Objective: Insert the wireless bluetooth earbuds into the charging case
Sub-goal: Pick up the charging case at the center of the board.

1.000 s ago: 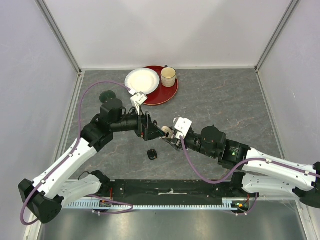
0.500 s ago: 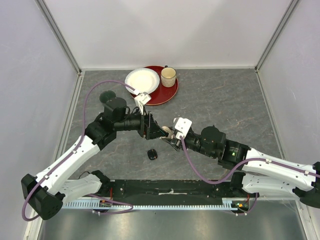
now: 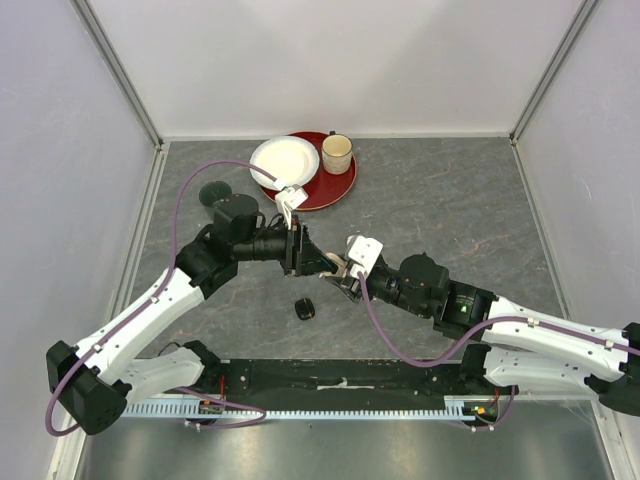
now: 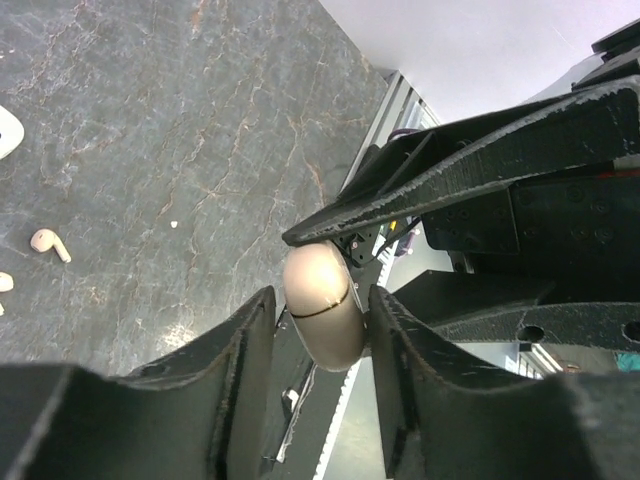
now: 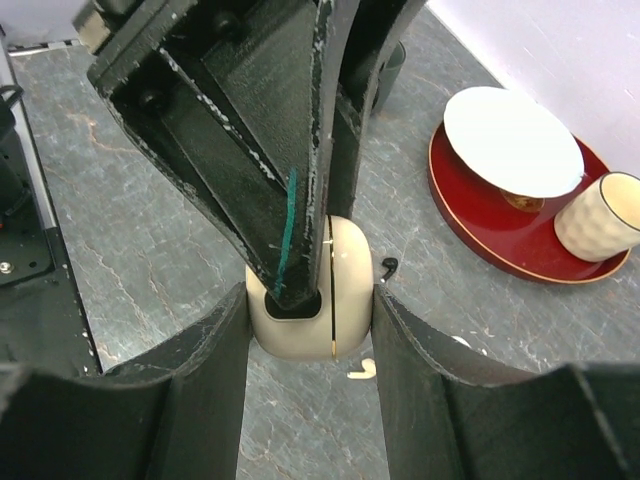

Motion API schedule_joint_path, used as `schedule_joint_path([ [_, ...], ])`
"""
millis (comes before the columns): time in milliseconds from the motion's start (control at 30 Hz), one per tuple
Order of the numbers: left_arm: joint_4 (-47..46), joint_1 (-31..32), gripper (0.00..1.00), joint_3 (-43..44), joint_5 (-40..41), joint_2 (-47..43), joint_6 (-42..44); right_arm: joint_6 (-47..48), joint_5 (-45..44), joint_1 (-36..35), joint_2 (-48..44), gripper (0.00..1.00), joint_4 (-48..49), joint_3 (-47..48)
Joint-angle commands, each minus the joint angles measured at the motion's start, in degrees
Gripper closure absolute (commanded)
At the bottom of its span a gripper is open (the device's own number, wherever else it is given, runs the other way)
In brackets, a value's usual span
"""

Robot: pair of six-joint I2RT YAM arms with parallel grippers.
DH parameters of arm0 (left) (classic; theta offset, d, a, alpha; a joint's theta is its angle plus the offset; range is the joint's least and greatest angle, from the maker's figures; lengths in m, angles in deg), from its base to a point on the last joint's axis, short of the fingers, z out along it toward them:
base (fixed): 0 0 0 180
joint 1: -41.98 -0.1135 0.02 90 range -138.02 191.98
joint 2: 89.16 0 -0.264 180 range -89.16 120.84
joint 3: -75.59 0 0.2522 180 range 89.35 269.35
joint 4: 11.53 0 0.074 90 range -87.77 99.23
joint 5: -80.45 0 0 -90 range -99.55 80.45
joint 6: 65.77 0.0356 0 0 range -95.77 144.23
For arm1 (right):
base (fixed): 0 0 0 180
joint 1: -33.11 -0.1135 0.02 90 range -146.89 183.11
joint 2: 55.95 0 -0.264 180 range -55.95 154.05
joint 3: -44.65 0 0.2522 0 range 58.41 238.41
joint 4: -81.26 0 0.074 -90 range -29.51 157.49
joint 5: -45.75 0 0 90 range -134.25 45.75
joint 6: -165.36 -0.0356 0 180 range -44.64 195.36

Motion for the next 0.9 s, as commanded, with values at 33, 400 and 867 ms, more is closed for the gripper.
schedule_joint_path([
  [33,-1.97,0.10,0.46,0.21,-0.72,-0.05,0.46,-0.79,1.12,-0.54,-0.96,1.00,5.55,0.12],
  [400,-2.85,0.54,0.60,0.39,-3.09,1.01,0.38,-1.41,1.73,-0.62,-0.87,1.00,6.69,-0.24],
  [867,-2.59,0.72,0.98,-3.04,11.72,-5.75,5.47,-16.33,-7.38,-0.71,-3.32,0.11,6.00,2.83],
])
